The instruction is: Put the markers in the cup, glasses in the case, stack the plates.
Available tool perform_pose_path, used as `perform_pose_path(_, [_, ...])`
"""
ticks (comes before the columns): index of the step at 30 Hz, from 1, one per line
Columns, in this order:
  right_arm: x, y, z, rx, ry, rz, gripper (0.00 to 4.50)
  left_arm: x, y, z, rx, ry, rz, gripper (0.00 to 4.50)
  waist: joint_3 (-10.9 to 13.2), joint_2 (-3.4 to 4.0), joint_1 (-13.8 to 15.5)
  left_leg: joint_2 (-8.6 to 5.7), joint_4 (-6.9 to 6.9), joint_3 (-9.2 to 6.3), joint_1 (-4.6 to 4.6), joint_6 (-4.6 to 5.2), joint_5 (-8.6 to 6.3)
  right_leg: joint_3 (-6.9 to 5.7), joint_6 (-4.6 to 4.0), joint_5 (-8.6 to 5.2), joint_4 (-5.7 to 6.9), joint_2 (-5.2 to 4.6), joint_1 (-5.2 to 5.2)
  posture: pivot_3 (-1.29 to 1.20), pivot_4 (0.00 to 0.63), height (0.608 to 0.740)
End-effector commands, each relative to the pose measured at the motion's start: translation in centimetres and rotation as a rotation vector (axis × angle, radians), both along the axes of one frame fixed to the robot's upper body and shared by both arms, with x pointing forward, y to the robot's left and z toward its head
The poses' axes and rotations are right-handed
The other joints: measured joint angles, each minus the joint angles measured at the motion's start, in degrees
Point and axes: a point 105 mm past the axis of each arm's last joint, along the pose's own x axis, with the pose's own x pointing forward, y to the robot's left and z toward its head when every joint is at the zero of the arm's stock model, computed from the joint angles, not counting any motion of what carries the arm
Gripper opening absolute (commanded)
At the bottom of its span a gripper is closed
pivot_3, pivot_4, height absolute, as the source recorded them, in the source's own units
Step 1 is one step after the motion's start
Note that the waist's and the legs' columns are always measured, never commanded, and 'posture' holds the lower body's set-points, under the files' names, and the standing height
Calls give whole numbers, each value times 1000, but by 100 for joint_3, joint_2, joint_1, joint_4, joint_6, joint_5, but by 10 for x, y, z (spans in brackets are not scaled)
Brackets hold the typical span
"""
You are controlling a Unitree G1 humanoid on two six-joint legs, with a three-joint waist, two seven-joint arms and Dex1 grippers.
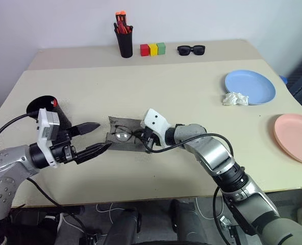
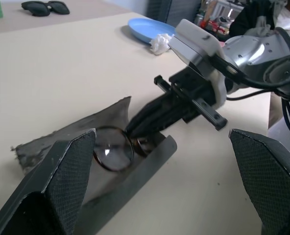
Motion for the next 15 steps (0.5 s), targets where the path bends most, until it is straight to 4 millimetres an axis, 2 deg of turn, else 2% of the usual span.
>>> perform_pose_path(1, [-3, 4, 10, 18, -42, 26, 656, 0, -2, 8, 13, -36, -6, 4500, 0, 0, -6, 0, 0, 0, 0, 0, 0, 0, 0, 0, 0, 0, 0, 0, 150, 740])
perform_pose_path(2, [-2, 4, 10, 22, -40, 19, 946, 0, -2, 8, 14, -37, -6, 4500, 0, 0, -9, 0, -1, 0, 0, 0, 0, 0, 0, 0, 0, 0, -1, 0, 150, 740])
perform_pose_path(7, [4, 3, 18, 48, -66, -22, 3451, 3, -2, 8, 25, -41, -4, 4500, 0, 0, -2, 1, -1, 0, 0, 0, 0, 0, 0, 0, 0, 1, -1, 0, 150, 740])
perform_pose_path(10, [2, 4, 24, 65, -83, -7, 3451, 8, -2, 8, 15, -40, 3, 4500, 0, 0, 7, 0, -1, 0, -1, 0, 0, 0, 0, 0, 0, 1, -1, 0, 150, 740])
perform_pose_path(15, [7, -2, 54, 228, -78, -31, 3451, 34, -5, 12, 7, -64, 72, 4500, 0, 0, 21, 0, 1, -1, 0, -2, 1, 0, -1, 1, 0, 1, 0, 0, 150, 740])
